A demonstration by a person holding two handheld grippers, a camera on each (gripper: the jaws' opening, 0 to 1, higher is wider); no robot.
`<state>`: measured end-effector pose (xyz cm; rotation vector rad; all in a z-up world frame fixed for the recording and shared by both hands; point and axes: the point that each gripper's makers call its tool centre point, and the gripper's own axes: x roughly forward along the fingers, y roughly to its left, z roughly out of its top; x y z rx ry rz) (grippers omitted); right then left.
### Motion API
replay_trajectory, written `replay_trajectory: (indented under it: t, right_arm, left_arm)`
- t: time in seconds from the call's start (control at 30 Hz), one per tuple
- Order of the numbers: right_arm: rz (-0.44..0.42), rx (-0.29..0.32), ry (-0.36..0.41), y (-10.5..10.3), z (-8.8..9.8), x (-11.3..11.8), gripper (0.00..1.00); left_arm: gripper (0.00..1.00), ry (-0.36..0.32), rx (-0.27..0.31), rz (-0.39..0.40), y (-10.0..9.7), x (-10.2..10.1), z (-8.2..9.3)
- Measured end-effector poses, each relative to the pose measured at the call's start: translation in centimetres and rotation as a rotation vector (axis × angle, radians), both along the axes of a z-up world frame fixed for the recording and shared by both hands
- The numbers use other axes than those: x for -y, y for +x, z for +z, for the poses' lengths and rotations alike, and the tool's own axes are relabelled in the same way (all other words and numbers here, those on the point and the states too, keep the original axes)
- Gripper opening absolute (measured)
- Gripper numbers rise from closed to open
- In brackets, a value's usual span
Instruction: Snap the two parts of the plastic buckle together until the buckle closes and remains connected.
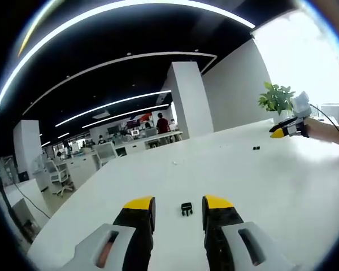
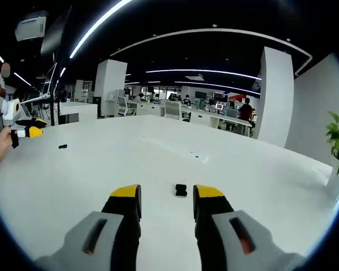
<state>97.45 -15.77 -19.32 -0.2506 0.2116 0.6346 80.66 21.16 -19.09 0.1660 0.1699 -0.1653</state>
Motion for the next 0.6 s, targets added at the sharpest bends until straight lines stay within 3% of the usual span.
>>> replay_trajectory:
  t: [0.6]
  right_arm:
    - [-0.027, -0.073, -0.007, 3.0, -2.7, -0.2, 0.35]
  left_arm:
    - [0.33, -0.005, -0.009, -0.016, 0.1, 0.1, -0.4]
